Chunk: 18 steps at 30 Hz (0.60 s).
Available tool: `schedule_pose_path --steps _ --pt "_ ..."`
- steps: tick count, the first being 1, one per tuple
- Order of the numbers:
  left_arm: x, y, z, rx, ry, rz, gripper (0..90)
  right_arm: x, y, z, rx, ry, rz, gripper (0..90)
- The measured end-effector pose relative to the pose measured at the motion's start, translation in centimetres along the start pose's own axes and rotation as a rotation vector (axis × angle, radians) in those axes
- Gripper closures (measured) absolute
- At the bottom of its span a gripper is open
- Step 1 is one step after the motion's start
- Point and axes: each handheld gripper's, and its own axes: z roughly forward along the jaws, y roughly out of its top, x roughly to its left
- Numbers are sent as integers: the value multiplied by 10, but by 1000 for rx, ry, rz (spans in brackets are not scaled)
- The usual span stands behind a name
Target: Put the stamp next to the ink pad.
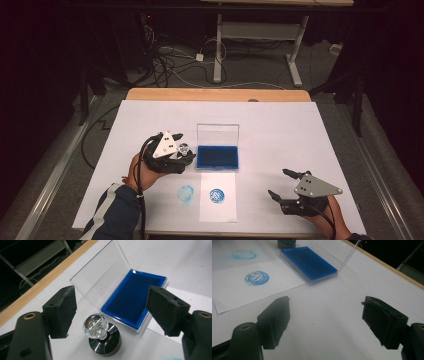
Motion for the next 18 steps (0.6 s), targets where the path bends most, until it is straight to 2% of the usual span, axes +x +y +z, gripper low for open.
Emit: schedule_pose_path --steps 7,15,18 --pt "-13 -2 -9 -29 11 31 236 1 0 -1 -11 -10 -2 222" --pt "-23 -9 -17 -13 24 76 235 2 0 -2 -11 -10 -8 222" --pt "-25 -14 -18 1 35 82 164 2 0 -2 -9 -12 -10 222"
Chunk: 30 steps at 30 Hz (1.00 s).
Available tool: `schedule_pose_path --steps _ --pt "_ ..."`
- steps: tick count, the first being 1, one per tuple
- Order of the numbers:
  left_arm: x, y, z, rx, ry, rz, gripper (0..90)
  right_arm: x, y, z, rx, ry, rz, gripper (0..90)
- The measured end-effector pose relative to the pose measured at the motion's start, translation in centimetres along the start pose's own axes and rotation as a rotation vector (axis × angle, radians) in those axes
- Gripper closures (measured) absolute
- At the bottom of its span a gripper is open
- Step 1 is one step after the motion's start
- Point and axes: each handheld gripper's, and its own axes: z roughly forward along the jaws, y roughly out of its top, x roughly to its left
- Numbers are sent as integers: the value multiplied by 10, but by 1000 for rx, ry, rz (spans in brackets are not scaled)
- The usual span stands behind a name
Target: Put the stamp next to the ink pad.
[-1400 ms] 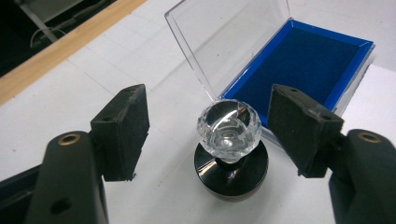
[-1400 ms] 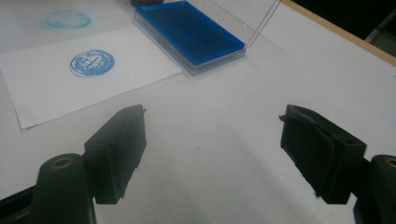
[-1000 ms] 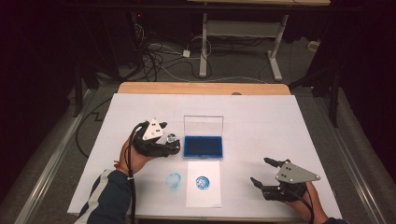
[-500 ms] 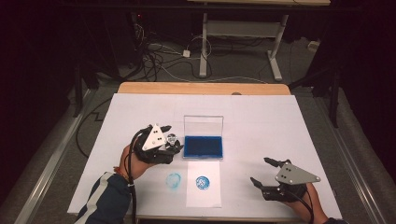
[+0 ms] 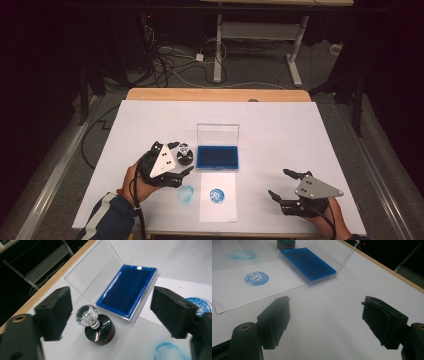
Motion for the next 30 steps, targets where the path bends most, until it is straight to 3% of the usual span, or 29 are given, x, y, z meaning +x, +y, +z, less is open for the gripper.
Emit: schedule_pose_path --steps 7,9,21,30 --pt "-4 -11 -8 -14 26 26 164 1 -1 0 2 -6 -2 222" --pt "-4 -15 -9 -19 20 11 164 1 -1 0 3 -6 -1 222" --pt "-11 -35 -17 32 26 10 164 2 -1 -1 3 -13 -6 222" --pt "-13 -59 -23 46 29 -32 164 2 -1 0 6 -21 -2 217"
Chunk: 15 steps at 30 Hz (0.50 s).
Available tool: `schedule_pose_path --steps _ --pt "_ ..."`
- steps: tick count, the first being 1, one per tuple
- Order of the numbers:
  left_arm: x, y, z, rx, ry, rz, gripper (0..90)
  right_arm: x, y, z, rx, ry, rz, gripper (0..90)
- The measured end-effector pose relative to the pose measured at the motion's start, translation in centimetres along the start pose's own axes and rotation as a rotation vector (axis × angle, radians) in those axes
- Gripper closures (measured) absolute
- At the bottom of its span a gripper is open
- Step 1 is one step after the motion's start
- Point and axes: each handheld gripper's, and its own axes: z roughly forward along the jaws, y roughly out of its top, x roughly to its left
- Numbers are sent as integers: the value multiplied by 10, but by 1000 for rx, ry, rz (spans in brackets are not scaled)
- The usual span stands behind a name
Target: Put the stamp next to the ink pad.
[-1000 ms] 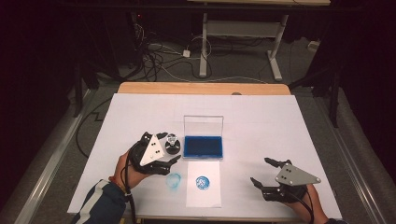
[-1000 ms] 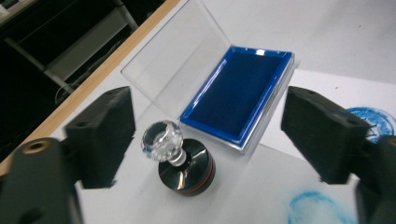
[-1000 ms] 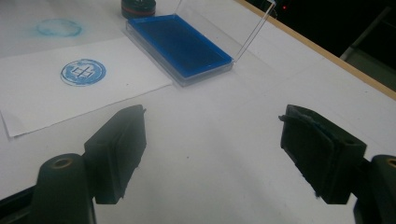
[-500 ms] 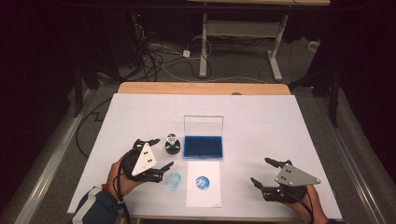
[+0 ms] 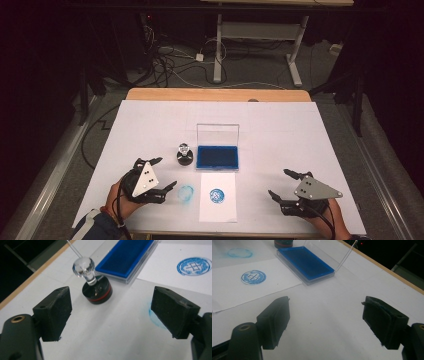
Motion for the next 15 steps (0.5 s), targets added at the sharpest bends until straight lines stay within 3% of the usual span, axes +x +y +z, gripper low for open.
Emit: schedule_pose_path --steps 7,15 --pt "0 -16 -2 6 -4 -42 164 -2 -2 0 -3 -9 8 217" --pt "-3 -31 -3 56 -17 -75 164 -2 -4 -2 -1 -12 15 217"
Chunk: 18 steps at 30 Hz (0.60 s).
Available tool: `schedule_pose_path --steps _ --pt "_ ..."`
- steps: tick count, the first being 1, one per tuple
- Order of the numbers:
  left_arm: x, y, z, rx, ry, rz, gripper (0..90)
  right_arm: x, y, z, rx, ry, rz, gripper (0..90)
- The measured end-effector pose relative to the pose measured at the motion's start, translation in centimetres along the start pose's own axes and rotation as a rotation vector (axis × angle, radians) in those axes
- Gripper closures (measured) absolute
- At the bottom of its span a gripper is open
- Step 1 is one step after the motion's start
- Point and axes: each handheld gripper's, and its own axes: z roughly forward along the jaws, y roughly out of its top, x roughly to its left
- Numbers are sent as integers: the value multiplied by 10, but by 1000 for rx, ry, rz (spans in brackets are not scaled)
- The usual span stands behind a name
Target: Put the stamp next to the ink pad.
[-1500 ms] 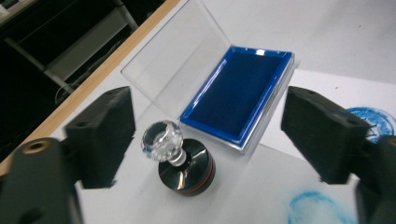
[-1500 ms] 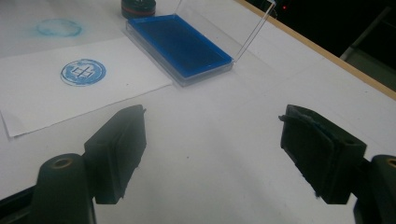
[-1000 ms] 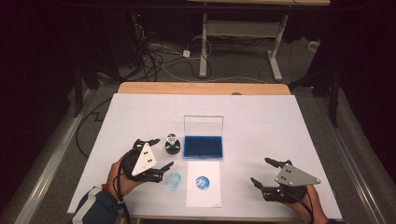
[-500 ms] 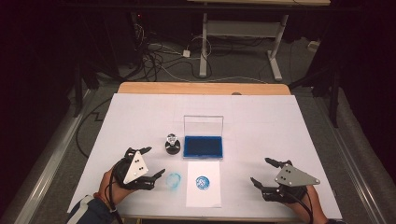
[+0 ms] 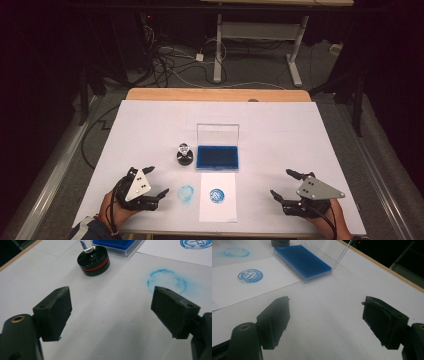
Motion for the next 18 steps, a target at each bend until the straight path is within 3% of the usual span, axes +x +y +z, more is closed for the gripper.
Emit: schedule_pose_path --steps 18 --pt "-2 -2 -5 -14 -2 -1 164 7 4 1 4 -3 -33 217"
